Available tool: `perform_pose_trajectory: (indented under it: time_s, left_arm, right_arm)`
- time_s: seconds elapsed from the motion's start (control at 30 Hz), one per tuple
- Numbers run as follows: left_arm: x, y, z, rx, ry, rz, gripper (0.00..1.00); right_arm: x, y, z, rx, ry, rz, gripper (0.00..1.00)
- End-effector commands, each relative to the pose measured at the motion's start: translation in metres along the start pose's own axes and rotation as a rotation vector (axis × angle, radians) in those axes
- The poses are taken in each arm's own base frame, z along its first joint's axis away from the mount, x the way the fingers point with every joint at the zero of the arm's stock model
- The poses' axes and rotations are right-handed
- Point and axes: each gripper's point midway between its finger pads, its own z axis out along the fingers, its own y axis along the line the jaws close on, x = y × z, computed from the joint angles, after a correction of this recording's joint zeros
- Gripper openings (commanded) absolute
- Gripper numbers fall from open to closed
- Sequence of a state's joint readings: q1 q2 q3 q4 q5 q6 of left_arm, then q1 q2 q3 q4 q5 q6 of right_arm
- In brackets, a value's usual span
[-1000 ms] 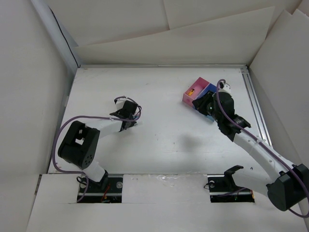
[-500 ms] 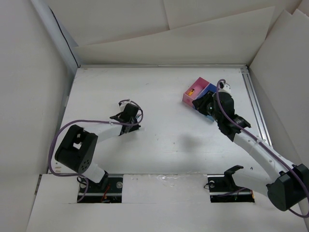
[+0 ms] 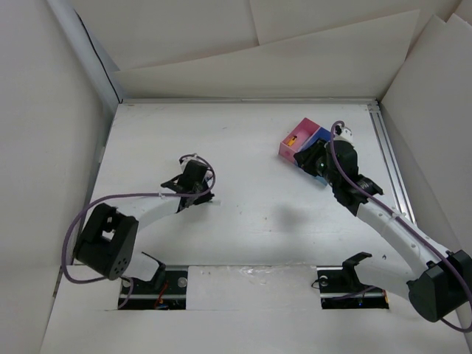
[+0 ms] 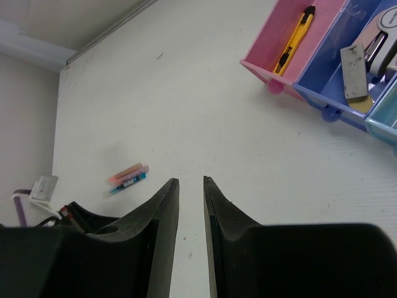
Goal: Sort the stationery into containers
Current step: Move the pen to the center of the board.
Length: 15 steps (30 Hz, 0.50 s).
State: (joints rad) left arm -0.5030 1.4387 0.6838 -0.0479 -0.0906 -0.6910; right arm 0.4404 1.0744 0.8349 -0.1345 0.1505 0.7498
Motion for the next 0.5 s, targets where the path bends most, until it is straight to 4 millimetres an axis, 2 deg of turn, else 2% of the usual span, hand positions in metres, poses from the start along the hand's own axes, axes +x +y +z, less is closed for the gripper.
perform_pose_trajectory:
  time_s: [0.0, 0.1, 0.13, 0.27, 0.47]
  left_arm:
    - [-0.026, -0.010, -0.024, 0.040, -0.113, -0.066, 0.02]
    - [-0.044, -0.008, -0.044, 0.026, -0.192, -0.117, 0.13]
    - [-0.051, -0.009, -0.052, 0.037, -0.223, -0.148, 0.23]
    - [-0.060, 0.007, -0.060, -0.016, -0.267, -0.198, 0.36]
    - [-0.039, 0.030, -0.047, -0.103, -0.200, -0.248, 0.41]
  right_arm:
    - [-0.017, 0.017, -0.004, -0.044, -0.055, -0.009, 0.28]
    - [-0.017, 0.017, -0.004, -0.044, -0.055, -0.009, 0.28]
    - [-0.017, 0.017, -0.004, -0.044, -0.055, -0.009, 0.28]
    - [-0.017, 0.017, -0.004, -0.044, -0.055, -0.009, 0.28]
    - [-0.018, 0.020, -0.007, -0.056, -0.055, -0.008, 0.28]
